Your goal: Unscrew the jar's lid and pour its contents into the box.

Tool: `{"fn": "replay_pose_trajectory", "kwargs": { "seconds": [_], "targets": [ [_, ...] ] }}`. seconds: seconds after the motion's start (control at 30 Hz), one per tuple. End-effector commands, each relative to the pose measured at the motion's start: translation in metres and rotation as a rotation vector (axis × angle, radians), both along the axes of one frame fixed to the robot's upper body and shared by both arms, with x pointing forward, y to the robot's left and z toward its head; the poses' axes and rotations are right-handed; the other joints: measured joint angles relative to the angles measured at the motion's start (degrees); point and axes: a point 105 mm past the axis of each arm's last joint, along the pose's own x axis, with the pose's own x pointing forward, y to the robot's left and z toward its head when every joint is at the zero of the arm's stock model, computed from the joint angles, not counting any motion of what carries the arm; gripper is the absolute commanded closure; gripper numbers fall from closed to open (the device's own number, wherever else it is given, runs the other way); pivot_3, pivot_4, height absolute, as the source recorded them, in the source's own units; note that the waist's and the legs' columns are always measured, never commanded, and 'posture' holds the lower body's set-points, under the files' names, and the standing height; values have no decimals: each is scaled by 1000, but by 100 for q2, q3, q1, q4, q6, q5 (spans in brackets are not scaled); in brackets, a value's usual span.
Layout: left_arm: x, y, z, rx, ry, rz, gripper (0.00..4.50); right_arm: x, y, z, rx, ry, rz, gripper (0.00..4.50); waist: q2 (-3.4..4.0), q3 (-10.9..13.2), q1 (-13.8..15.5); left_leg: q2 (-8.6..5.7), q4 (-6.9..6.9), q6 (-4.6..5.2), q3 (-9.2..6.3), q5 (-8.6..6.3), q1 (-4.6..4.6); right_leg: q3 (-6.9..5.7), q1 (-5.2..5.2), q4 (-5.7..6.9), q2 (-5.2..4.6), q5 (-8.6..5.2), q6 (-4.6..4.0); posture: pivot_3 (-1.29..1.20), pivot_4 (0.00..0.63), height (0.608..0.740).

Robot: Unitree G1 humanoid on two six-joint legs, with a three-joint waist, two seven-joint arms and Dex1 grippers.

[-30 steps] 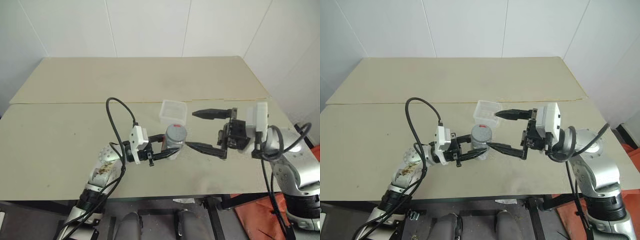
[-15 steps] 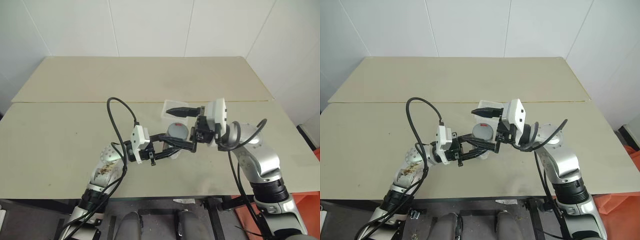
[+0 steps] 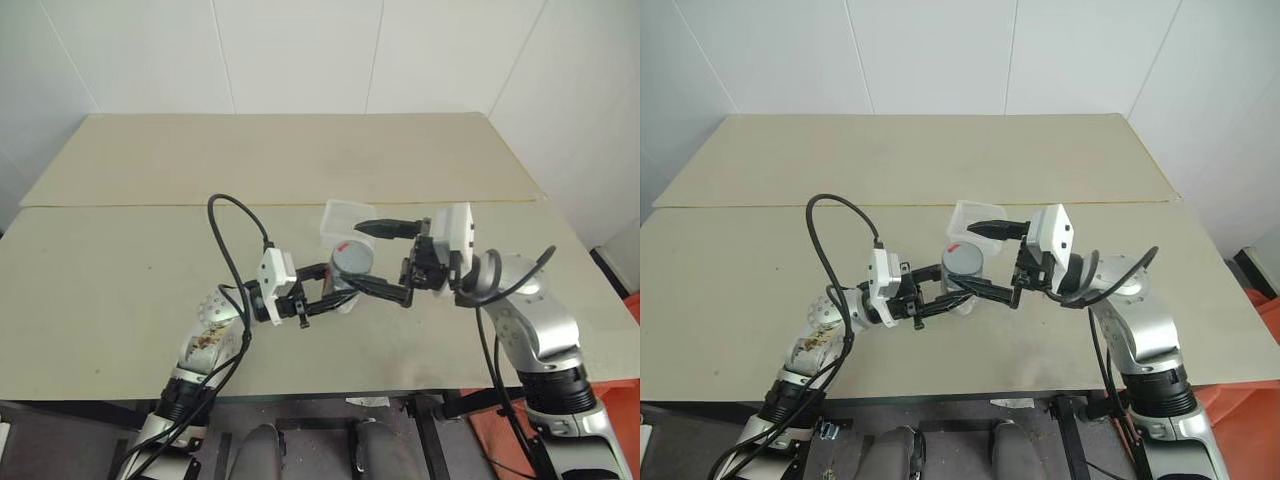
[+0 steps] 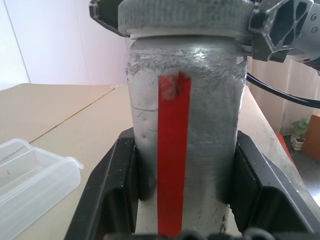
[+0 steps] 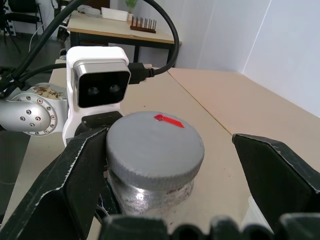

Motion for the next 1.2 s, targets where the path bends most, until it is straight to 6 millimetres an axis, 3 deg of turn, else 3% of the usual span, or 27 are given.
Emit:
{"fn": "replay_pose_trajectory", "kwargs": {
  "seconds": [0.03, 0.73, 0.87, 1.0, 1.2],
  "targets": [
    [-5, 0, 13, -31, -61, -27, 2509, 0, -15, 14, 20, -63, -48, 0, 0, 0, -1, 0, 0, 0, 0, 0, 0, 0, 0, 0, 0, -1, 1, 0, 150, 740],
    [-4, 0, 12, -28, -65, -35, 2509, 0, -40, 8, -37, -62, -96, 0, 0, 0, 1, 0, 0, 0, 0, 0, 0, 0, 0, 0, 0, -2, 3, 0, 150, 740],
    [-4, 0, 11, -25, -66, -31, 2509, -15, -42, 5, -67, -8, -18, 0, 0, 0, 5, 0, 0, 0, 0, 0, 0, 1, 1, -1, 0, -2, 4, 0, 150, 740],
    [-4, 0, 9, -19, -68, -28, 2509, -28, -30, 11, -42, 15, 31, 0, 0, 0, -2, 0, 0, 0, 0, 0, -1, 1, 1, -1, -1, -2, 4, 0, 150, 740],
    [-5, -2, 9, -23, -71, -30, 2509, -33, -5, 19, 35, 19, 24, 0, 0, 0, -6, 1, 1, 0, -1, 0, 4, 1, 1, 5, 1, -4, 7, 0, 150, 740]
  ]
}}
